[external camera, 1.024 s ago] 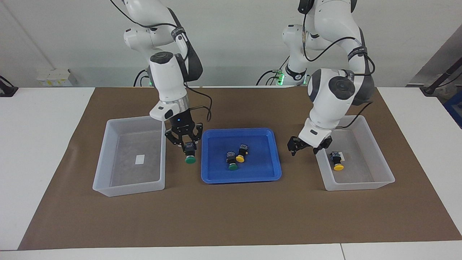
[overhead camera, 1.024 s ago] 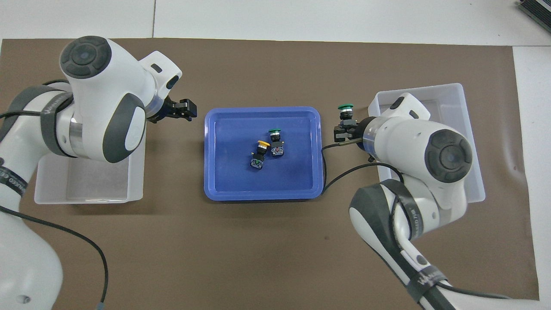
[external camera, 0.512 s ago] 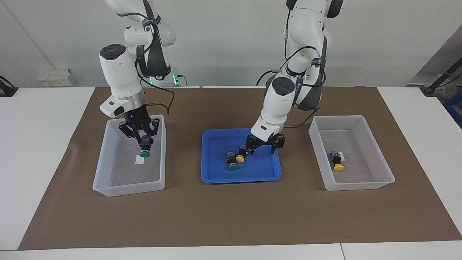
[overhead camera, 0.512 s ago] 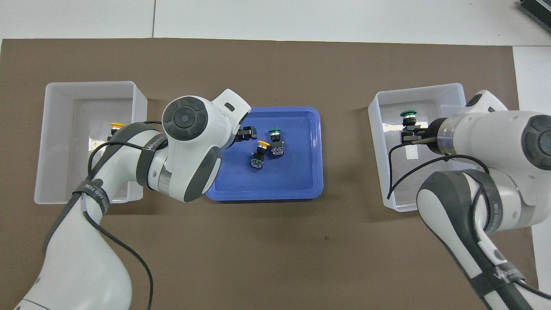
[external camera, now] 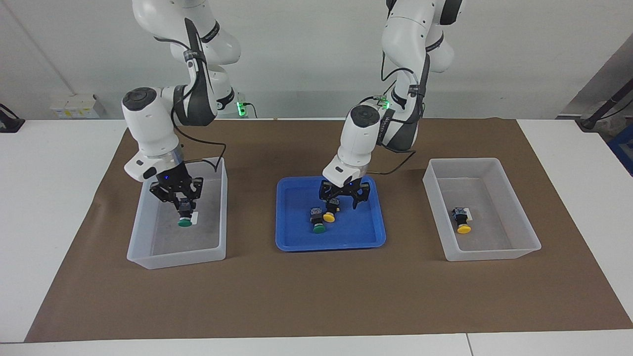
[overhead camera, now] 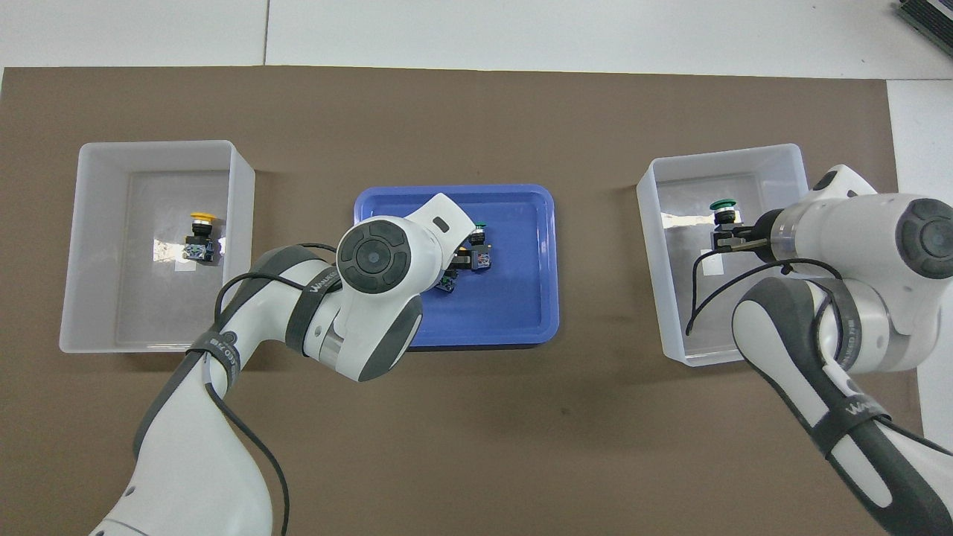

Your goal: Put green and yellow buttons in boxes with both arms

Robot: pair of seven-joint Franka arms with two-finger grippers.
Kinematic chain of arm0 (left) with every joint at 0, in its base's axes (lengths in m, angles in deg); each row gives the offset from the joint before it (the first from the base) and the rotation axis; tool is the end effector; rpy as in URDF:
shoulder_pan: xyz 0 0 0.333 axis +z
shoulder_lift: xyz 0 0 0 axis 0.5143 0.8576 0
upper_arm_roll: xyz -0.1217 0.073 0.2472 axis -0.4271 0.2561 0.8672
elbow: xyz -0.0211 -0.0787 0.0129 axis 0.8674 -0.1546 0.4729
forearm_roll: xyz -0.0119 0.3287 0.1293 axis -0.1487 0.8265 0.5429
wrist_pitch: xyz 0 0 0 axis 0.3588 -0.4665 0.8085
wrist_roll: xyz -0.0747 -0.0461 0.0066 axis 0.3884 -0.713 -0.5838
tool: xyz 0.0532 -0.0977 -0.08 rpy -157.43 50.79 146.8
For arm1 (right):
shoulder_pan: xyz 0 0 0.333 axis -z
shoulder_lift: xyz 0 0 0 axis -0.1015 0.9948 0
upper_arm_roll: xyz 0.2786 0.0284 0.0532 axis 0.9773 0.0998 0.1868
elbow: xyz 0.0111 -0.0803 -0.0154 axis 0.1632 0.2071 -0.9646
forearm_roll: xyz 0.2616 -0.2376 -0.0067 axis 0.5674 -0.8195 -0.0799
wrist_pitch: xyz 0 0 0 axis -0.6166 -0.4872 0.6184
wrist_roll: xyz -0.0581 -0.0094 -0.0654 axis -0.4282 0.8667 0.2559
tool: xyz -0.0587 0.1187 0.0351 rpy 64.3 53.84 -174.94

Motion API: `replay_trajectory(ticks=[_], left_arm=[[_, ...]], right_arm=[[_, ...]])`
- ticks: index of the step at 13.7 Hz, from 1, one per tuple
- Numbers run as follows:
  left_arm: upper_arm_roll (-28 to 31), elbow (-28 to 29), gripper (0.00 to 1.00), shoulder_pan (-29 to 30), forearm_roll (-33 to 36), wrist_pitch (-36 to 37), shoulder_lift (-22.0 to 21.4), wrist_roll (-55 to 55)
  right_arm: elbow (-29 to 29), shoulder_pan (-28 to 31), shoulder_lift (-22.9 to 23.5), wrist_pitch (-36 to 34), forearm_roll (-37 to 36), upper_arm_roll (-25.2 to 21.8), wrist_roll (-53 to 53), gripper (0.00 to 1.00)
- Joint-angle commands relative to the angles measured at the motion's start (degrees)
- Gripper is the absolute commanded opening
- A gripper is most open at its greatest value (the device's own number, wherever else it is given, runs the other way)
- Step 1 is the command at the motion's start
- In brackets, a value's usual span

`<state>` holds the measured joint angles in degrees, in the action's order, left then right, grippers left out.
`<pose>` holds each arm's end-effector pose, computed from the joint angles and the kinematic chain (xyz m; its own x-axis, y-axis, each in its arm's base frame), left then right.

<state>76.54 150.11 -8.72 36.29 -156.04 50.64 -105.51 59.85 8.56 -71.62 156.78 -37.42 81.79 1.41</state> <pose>0.4990 -0.3519 0.3014 0.9828 -0.0776 0.1678 -0.0972 -0.9890 0.1117 0.5526 -0.0006 0.3328 0.9688 0.0899 0.2311 0.0879 -0.9959 0.0190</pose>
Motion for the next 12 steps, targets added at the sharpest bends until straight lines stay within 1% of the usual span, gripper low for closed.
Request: replay_trajectory(ticks=[1,3,4,5,6,7,8,9,10,11,12], left_arm=[[1.1,1.3,0.92,-2.3,-0.7,-2.0,0.3,1.5],[1.1,2.5,0.91,-2.4,-0.7,-3.9,0.6,4.5],[1.1,3.0,0.91,-3.0,-0.7,-4.1,0.6,4.8],[1.1,3.6,0.86,-3.7,-0.7,-4.2,0.6,5.0],[1.1,3.8,0.83,-3.7,-0.7,-4.3,0.6,5.5],[1.1,3.8,0.79,-3.7,-0.7,-4.3,0.6,6.4],[1.1,3.8,0.73,-3.7,-0.7,-4.4,0.6,7.0],[1.1,3.8,0.68,-3.7,-0.7,-4.5,0.6,7.2],[1.1,3.8,0.62,-3.7,-0.7,-4.5,0.6,7.5],[1.1,3.8,0.56,-3.7,-0.7,-4.5,0.6,7.8],[1.1,3.8,0.47,-3.7,-0.7,-4.5,0.6,7.9]], right_arm=[[-0.2,1.4,3.9,4.4,-0.6,0.7,-0.8,0.00],[-0.2,1.7,5.5,7.5,-0.6,0.7,-0.9,0.00],[-0.2,1.7,5.5,7.5,-0.6,0.6,-0.8,0.01],[-0.1,1.7,5.6,7.4,-0.6,0.6,-0.8,0.12],[-0.1,2.3,5.7,7.4,-0.6,0.6,-0.8,0.29],[-0.1,3.0,6.0,7.3,-0.6,0.6,-0.9,0.50],[-0.1,3.0,6.0,6.9,-0.6,0.6,-0.9,0.57],[-0.2,3.1,6.0,6.9,-0.6,0.6,-0.9,0.82],[-0.3,3.1,5.8,6.6,-0.6,0.6,-0.9,0.98],[-0.4,3.0,5.4,6.3,-0.6,0.7,-0.8,1.00],[-0.8,2.5,4.8,5.3,-0.6,0.7,-0.5,1.00]])
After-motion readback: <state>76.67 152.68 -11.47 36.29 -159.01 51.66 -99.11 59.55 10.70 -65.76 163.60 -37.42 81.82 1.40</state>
